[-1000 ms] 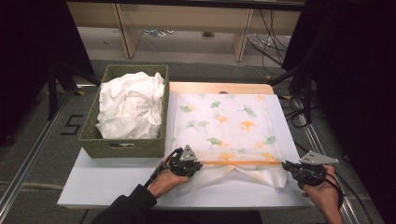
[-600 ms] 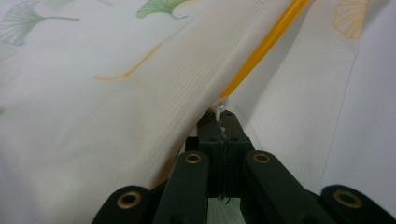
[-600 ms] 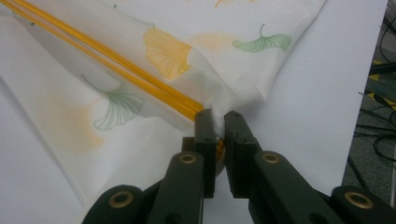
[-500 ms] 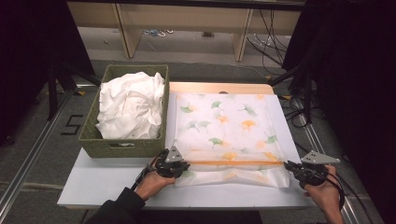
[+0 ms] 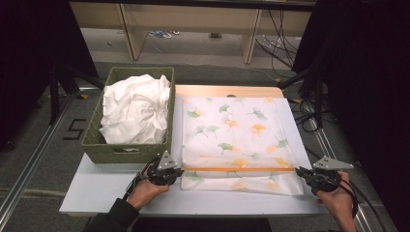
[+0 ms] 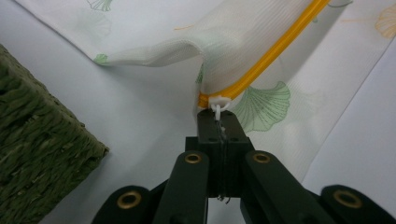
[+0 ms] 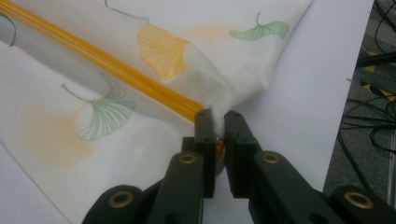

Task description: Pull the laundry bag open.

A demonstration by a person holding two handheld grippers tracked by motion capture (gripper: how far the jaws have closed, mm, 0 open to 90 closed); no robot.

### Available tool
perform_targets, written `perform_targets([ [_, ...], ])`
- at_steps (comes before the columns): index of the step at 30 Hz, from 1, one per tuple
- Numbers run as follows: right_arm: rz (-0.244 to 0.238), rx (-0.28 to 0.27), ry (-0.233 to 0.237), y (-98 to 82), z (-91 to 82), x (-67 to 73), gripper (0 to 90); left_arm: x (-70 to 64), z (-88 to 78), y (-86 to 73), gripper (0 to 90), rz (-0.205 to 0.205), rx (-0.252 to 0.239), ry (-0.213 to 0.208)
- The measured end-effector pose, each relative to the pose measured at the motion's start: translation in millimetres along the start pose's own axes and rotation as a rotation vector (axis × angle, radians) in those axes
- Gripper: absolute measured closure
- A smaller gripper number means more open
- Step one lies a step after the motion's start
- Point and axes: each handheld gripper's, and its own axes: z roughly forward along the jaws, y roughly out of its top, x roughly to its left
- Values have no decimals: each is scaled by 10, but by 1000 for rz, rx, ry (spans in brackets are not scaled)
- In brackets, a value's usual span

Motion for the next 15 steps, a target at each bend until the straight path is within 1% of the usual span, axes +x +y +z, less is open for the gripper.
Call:
perform_targets([
  [1, 10, 5, -9, 2, -2, 13, 856, -13, 0, 7, 889, 19, 6, 15],
  [2, 3, 13, 4, 1, 11, 6, 848, -9, 5, 22, 888, 44, 9, 19],
  [3, -11, 22, 4, -7, 19, 0, 826, -21, 15, 30, 887, 14, -4, 19],
  [4, 25, 19, 7, -25, 30, 16, 772, -32, 10, 41, 886, 10, -14, 19],
  [5, 30, 0, 8, -31, 43, -5, 698, -34, 0, 49, 885, 20, -19, 14],
  [6, 42, 0, -19, -19, 28, -10, 602, -34, 0, 49, 884, 20, -19, 14],
  [7, 85, -7, -31, 0, 40, 22, 535, -36, -6, 54, 883, 20, -25, 22],
  [8, 68, -22, -52, 9, 48, 26, 514, -36, -6, 54, 883, 20, -25, 22],
  [10, 40, -32, -13, 70, 30, 68, 496, -39, 2, 74, 882, 11, -34, 20],
  [12, 12, -77, -16, 138, 32, 159, 476, -44, 1, 78, 880, 5, -34, 19],
  [13, -4, -85, 7, 186, 51, 222, 472, -36, -7, 84, 877, 24, -38, 5],
  [14, -13, -88, 8, 212, 59, 276, 464, -35, -13, 85, 876, 24, -37, 8],
  [15, -64, -105, 33, 248, 100, 319, 456, -33, -15, 86, 876, 22, -39, 8],
])
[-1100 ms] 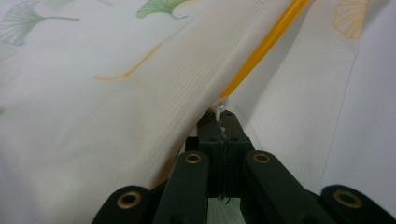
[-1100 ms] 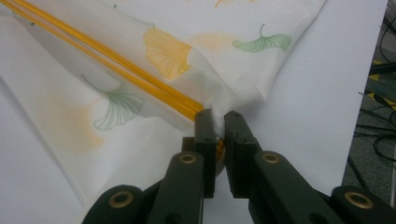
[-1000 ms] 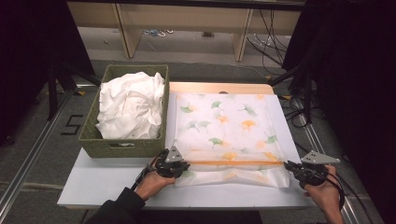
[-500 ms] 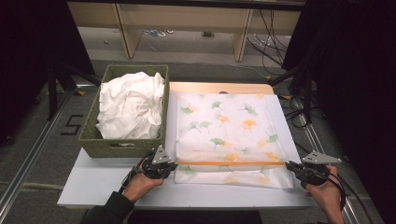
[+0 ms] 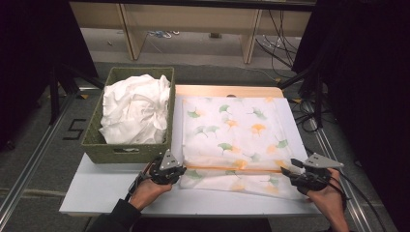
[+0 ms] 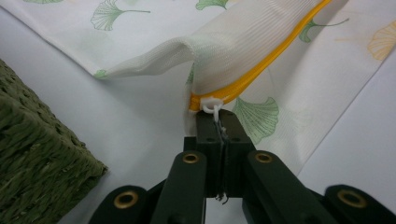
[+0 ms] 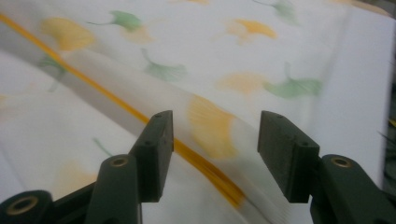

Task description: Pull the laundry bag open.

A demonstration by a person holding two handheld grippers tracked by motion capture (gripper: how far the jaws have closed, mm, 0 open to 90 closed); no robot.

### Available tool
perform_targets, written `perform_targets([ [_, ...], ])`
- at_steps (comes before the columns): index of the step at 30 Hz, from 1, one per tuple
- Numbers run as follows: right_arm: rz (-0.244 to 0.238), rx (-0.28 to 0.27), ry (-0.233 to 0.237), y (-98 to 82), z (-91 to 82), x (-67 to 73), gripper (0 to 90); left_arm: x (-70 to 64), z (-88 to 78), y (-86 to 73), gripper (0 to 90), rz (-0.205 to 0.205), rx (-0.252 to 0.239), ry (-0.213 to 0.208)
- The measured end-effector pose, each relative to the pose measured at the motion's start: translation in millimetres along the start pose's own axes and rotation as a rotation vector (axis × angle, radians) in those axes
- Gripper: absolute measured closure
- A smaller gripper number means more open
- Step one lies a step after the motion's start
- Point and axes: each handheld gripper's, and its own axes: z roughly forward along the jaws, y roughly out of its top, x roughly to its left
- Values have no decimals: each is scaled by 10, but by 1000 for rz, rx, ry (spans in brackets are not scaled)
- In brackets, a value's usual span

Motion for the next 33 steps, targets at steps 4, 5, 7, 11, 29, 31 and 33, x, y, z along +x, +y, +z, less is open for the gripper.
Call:
perform_targets([
  [4, -91, 16, 80, 130, 191, 256, 383, -1, -10, -1, 873, -27, -16, 4],
  [5, -91, 16, 80, 130, 191, 256, 383, -1, -10, -1, 873, -27, -16, 4],
  [7, -148, 32, 88, 177, 300, 378, 358, 5, -11, 5, 871, -28, -16, 7],
  [11, -220, 57, 103, 262, 491, 524, 252, 11, -20, 9, 872, -35, -14, 9],
  [29, -261, 81, 50, 517, 813, 621, 439, -4, -29, 13, 860, -17, -12, -22],
  [31, -258, 70, 13, 543, 805, 605, 486, -12, -33, 14, 861, -19, -9, -19],
  [33, -268, 83, 11, 564, 828, 564, 522, -4, -37, 20, 861, -1, -6, -21],
])
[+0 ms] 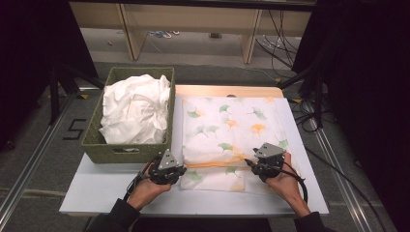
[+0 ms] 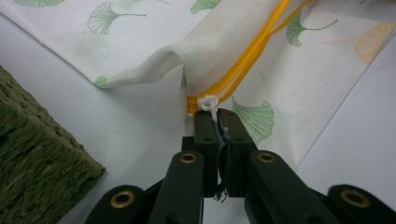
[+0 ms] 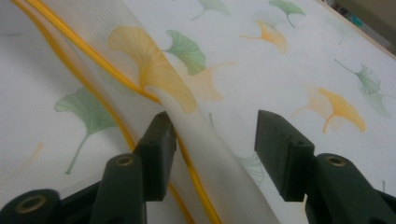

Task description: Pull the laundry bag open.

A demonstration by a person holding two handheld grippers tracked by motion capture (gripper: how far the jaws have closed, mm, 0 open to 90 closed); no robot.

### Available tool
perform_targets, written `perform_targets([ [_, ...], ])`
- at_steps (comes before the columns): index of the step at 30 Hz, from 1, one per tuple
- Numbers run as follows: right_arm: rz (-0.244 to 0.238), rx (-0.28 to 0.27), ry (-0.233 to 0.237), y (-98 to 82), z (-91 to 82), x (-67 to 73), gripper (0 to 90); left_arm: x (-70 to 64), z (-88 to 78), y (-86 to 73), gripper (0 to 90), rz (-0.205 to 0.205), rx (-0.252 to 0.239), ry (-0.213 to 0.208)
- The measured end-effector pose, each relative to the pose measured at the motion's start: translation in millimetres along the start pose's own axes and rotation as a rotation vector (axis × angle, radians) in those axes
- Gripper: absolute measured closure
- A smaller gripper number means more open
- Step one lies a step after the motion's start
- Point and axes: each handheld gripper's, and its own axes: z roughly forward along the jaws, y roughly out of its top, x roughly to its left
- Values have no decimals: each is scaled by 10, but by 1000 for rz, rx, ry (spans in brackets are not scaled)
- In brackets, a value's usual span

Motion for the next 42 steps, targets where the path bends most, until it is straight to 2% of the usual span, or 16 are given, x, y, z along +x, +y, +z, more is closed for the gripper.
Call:
perform_targets([
  [1, 18, 8, 0, 1, 17, -2, 543, -2, 2, 0, 861, -4, 2, -2],
  [2, 7, 17, 3, 0, 42, -14, 560, -12, 5, -3, 860, -18, 2, 1],
  [5, 18, 59, 29, -7, 96, -1, 595, 4, 1, -3, 856, -1, 0, 6],
  [6, 7, 56, 36, -2, 115, -7, 595, 11, 3, -5, 854, 0, -2, 4],
  [7, 25, 67, 38, 2, 124, 7, 607, 14, 0, -7, 852, -1, 6, -3],
  [10, 29, 72, 74, 19, 154, -4, 708, 1, 1, -10, 815, -32, 2, 1],
  [12, 25, 63, 72, 31, 153, -9, 708, 1, 1, -10, 787, -32, 2, 1],
  [13, 6, 47, 79, 74, 121, -24, 822, 15, -37, 25, 713, -42, -7, 1],
  [15, 15, 27, 84, 92, 105, -38, 855, 16, -45, 39, 616, -58, -21, 3],
  [16, 15, 27, 84, 92, 105, -38, 855, 11, -65, 51, 616, -63, -24, 12],
  [17, 11, 26, 81, 106, 86, -57, 870, 12, -90, 63, 566, -45, -15, 24],
  [21, 8, -14, 80, 162, 26, -88, 889, -20, -176, 156, 440, -46, -34, 74],
  [23, -14, -29, 74, 191, 6, -114, 890, -42, -218, 212, 411, -41, -45, 72],
  [26, 4, -33, 72, 199, -5, -136, 891, -59, -257, 276, 360, -37, -44, 72],
  [37, 4, -57, 57, 260, -15, -181, 894, -131, -340, 531, 319, -26, -63, 38],
  [42, -3, -62, 57, 264, -18, -198, 894, -46, -466, 677, 298, -26, -105, 71],
])
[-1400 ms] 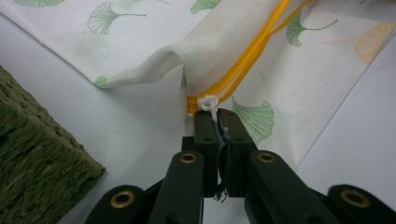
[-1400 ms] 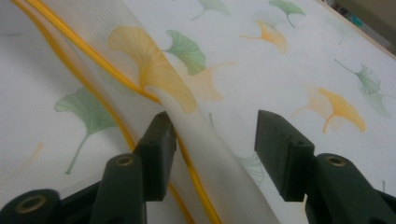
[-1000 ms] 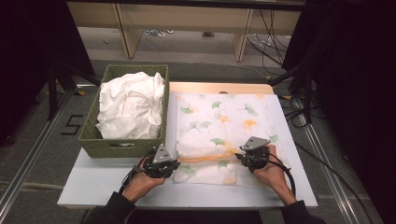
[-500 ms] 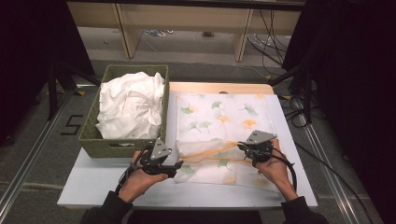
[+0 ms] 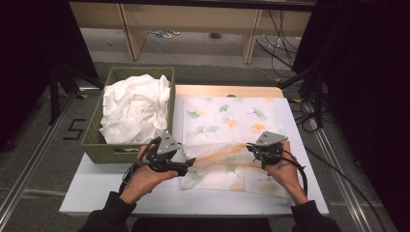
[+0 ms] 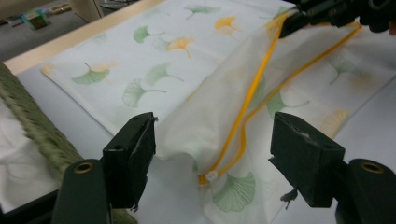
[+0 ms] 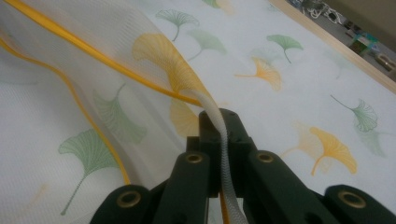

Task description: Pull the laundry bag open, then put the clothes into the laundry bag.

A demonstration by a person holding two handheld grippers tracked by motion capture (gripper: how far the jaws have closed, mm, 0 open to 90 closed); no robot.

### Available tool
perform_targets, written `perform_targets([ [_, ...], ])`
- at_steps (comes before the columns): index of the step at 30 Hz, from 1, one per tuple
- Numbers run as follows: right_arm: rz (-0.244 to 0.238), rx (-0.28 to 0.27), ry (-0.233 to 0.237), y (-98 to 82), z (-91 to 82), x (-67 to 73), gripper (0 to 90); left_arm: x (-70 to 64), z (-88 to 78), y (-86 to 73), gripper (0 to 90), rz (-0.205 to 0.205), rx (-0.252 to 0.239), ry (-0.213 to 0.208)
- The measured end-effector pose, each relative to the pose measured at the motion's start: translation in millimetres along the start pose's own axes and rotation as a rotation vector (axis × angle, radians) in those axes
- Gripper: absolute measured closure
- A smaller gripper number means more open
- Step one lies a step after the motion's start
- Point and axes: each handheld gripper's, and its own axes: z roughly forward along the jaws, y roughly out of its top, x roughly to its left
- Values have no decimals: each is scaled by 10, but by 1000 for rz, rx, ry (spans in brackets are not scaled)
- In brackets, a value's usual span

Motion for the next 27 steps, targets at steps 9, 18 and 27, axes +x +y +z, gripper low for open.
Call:
perform_targets([
  [9, -7, 4, 0, 0, 6, 7, 894, 305, -153, 168, 267, -32, -45, 70],
  [18, -2, -1, -5, 14, 4, -7, 894, 546, -151, 200, 249, -104, -60, 98],
  [27, -4, 5, -11, 23, -1, 11, 894, 990, -202, 309, 221, -77, 41, 230],
])
